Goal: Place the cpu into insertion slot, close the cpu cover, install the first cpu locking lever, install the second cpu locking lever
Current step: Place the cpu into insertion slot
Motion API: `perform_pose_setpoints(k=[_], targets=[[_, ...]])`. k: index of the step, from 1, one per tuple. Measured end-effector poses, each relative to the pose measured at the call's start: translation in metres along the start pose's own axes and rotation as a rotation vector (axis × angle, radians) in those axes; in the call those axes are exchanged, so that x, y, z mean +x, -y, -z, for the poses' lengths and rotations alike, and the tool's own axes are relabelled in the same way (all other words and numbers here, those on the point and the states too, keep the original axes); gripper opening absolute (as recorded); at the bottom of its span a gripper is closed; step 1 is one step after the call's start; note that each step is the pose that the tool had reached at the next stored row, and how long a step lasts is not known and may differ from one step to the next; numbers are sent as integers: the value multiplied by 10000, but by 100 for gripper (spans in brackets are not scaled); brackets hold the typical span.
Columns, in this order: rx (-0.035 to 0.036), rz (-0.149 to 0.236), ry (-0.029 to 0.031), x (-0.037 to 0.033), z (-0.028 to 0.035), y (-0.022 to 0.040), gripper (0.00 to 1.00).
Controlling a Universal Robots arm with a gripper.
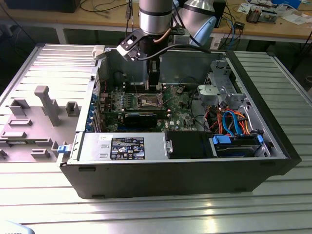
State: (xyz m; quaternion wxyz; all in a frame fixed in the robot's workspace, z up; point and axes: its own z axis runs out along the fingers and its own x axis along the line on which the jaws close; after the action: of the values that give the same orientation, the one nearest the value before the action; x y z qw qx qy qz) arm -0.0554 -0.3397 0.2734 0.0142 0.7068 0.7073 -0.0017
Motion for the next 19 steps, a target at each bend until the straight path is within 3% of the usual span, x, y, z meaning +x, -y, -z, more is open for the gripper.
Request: perform_pose_setpoints(k=[19], targets=[[0, 0, 0, 1, -35, 3, 55]])
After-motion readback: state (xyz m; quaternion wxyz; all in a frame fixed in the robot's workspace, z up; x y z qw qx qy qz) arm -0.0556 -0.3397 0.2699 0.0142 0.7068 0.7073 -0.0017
